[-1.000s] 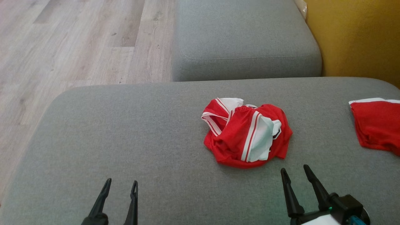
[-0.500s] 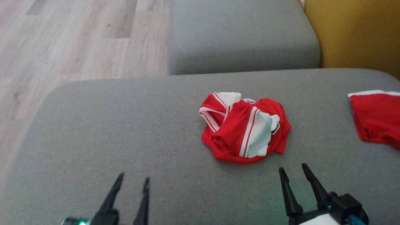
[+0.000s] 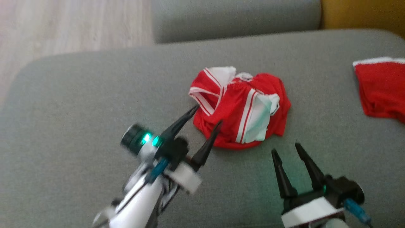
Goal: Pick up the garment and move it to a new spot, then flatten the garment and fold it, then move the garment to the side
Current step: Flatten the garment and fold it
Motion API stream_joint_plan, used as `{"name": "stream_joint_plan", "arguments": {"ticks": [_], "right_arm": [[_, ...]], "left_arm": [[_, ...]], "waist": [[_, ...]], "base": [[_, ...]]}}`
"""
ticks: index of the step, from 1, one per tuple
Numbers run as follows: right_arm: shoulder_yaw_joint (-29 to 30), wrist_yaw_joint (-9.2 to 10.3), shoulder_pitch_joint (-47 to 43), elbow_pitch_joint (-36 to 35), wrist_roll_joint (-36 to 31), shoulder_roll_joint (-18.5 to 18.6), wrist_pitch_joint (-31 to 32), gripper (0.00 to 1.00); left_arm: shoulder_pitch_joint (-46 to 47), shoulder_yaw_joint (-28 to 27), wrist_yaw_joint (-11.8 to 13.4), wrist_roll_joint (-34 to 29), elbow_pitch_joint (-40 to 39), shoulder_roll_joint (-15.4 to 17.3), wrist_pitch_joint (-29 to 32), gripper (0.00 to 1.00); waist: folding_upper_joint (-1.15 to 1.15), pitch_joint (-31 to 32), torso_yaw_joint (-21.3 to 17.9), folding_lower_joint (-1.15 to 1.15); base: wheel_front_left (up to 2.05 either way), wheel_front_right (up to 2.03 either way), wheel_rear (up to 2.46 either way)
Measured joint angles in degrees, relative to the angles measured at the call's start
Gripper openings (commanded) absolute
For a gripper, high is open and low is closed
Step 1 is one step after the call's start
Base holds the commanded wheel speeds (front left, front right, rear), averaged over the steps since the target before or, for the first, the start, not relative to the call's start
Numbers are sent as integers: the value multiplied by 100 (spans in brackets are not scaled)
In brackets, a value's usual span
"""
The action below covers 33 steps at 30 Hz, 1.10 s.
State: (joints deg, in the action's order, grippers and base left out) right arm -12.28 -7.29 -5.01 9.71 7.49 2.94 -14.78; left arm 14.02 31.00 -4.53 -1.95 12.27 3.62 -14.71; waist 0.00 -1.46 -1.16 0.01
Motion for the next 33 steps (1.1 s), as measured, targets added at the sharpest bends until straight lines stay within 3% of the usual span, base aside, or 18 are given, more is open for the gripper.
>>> {"name": "stream_joint_plan", "arguments": {"ticks": [6, 15, 19, 30, 31, 32, 33], "right_arm": [[-105, 0, 558, -38, -52, 63, 0, 100], [-176, 0, 883, -124, -53, 63, 0, 100], [-199, 0, 1020, -131, -53, 63, 0, 100], [-133, 0, 1140, -164, -99, 58, 0, 100], [-137, 0, 1140, -164, -98, 57, 0, 100], [-143, 0, 1140, -164, -98, 55, 0, 100], [-149, 0, 1140, -167, -92, 54, 0, 100]], "left_arm": [[1436, 654, -154, 241, 972, -56, 0, 100], [2729, 1607, -43, 612, 1807, -85, -1, 100], [3101, 1806, 58, 638, 2067, -92, -1, 100], [3414, 2236, -2, 916, 2942, -94, -1, 100], [3448, 2261, -2, 938, 2978, -96, -1, 89], [3473, 2272, -2, 966, 2993, -94, -1, 31], [3500, 2301, -3, 976, 2995, -93, -1, 0]], "waist": [[0, -600, -166, 1], [0, -1298, -457, 1], [0, -1458, -568, 1], [0, -1476, -739, -1], [0, -1471, -748, -1], [0, -1464, -757, -1], [0, -1459, -767, -1]], "base": [[0, 0, 0], [0, 0, 0], [0, 0, 0], [0, 0, 0], [0, 0, 0], [0, 0, 0], [0, 0, 0]]}}
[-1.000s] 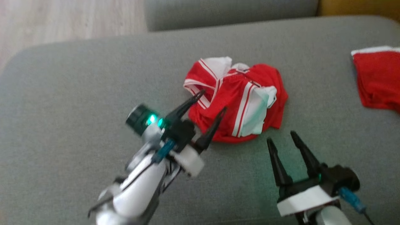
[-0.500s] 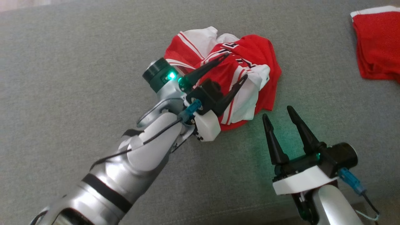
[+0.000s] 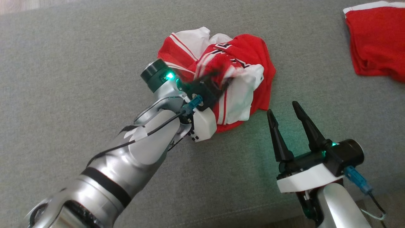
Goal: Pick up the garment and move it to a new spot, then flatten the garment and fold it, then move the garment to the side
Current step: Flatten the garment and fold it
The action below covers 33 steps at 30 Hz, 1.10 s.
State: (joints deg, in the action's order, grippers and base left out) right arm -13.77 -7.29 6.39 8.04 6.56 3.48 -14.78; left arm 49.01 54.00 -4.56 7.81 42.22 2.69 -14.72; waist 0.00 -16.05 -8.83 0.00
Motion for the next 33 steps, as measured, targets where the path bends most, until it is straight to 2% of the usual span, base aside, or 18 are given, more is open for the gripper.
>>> {"name": "stream_joint_plan", "arguments": {"ticks": [9, 16, 21, 25, 29, 33], "right_arm": [[-112, 0, 4, -8, 53, -20, 0, 100], [-234, 0, 8, -10, 205, -29, 0, 100], [-324, 0, 4, -2, 254, -30, 0, 100], [-171, 0, -36, -10, 250, -30, 0, 100], [-23, 0, -140, -58, 155, -31, 0, 100], [69, 0, -282, -118, 87, -34, 0, 100]], "left_arm": [[187, -19, -158, 246, -397, 2, 0, 0], [1157, -862, -240, 694, -1327, -4, 0, 0], [1813, -1657, -253, 689, -1972, -36, -1, 0], [1991, -2314, -248, 592, -2299, -88, -15, 0], [1478, -2818, -225, 746, -2252, -91, -24, 0], [22, -3083, -205, 748, -2234, -15, -16, 0]], "waist": [[0, 119, -230, 0], [0, 224, -511, 0], [0, 378, -656, 0], [0, 460, -573, -1], [0, 523, -358, 0], [0, 578, -75, 0]], "base": [[0, 0, 0], [0, 0, 0], [0, 0, 0], [0, 0, 0], [0, 0, 0], [0, 0, 0]]}}
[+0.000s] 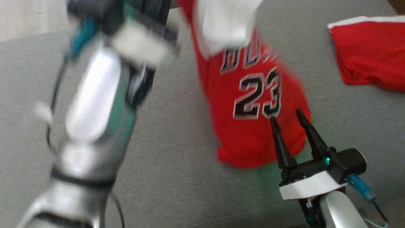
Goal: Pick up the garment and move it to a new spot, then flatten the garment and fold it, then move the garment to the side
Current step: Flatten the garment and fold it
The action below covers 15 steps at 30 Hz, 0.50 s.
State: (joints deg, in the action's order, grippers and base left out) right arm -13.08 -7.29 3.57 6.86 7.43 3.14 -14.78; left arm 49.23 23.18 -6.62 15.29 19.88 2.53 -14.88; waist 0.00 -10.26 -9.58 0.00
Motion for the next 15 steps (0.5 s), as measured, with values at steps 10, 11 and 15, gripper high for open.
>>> {"name": "stream_joint_plan", "arguments": {"ticks": [10, 11, 15], "right_arm": [[178, 0, -261, -51, -97, 13, 0, 100], [196, 0, -281, -57, -97, 19, 0, 100], [234, 0, -319, -57, -148, 38, 0, 100]], "left_arm": [[-3437, -1630, 210, -154, -954, 215, 16, 0], [-3669, -1792, 209, -160, -1072, 196, 16, 0], [-4458, -2358, 197, -211, -1330, 102, 16, 0]], "waist": [[0, 215, 693, -1], [0, 231, 753, -1], [0, 284, 960, -1]], "base": [[0, 0, 0], [0, 0, 0], [0, 0, 0]]}}
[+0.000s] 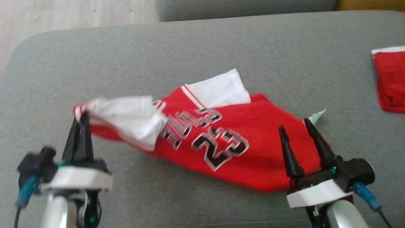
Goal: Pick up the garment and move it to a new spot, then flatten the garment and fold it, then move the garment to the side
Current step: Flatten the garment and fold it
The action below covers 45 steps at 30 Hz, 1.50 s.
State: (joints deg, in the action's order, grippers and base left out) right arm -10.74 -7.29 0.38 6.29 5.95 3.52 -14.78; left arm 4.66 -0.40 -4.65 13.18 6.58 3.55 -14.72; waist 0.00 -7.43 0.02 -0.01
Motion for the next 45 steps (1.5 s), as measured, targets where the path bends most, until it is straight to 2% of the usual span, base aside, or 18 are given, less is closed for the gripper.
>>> {"name": "stream_joint_plan", "arguments": {"ticks": [5, 6, 7, 11, 14, 16, 20, 23, 27, 34, 41, 44, 45], "right_arm": [[48, 0, -6, 1, -8, 26, 0, 100], [52, 0, -9, 2, -8, 27, 0, 100], [52, 0, -9, 2, -8, 27, 0, 100], [10, 0, -12, 21, -8, 26, 0, 100], [-15, 0, -26, 34, -8, 26, 0, 100], [-12, 0, -55, 36, -8, 26, 0, 100], [-14, 0, -118, 37, -8, 26, 0, 100], [-48, 0, -110, 31, -8, 26, 0, 100], [-101, 0, -98, 13, -12, 26, 0, 100], [-103, 0, 145, -123, -87, 30, 0, 100], [-67, 0, 515, -264, -144, 41, 0, 100], [-48, 0, 588, -303, -159, 42, 0, 100], [-60, 0, 624, -315, -190, 41, 0, 100]], "left_arm": [[-592, -118, -125, -113, -83, -63, 0, 0], [-649, -98, -146, -115, -55, -69, 0, 34], [-649, -98, -146, -115, -55, -69, 0, 100], [-810, -68, -137, -193, 200, -80, 1, 100], [-893, -116, -9, -199, 203, -82, 1, 100], [-967, -208, 71, -199, 63, -85, 1, 100], [-1017, -231, 60, -403, -361, -81, 0, 100], [-817, -23, -47, -723, -420, -68, 0, 100], [116, 638, -169, -1133, -112, 53, 0, 100], [2280, 1847, -248, -1414, 1561, 5, 14, 100], [4025, 2725, -290, -1857, 3511, -70, 422, 100], [4461, 3034, -290, -1657, 4147, -93, 465, 100], [4665, 3304, -290, -1471, 4501, -118, 512, 100]], "waist": [[0, 37, 219, 0], [0, 42, 256, 0], [0, 42, 256, 0], [0, 92, 329, 1], [0, 146, 327, 0], [0, 176, 303, 1], [0, 205, 214, 0], [0, 181, 112, 0], [0, 62, -55, 1], [0, -436, -328, 2], [0, -1082, -592, 3], [0, -1317, -705, 3], [0, -1444, -778, 3]], "base": [[0, 0, 0], [0, 0, 0], [0, 0, 0], [0, 0, 0], [0, 0, 0], [0, 0, 0], [0, 0, 0], [0, 0, 0], [0, 0, 0], [0, 0, 0], [0, 0, 0], [0, 0, 0], [0, 0, 0]]}}
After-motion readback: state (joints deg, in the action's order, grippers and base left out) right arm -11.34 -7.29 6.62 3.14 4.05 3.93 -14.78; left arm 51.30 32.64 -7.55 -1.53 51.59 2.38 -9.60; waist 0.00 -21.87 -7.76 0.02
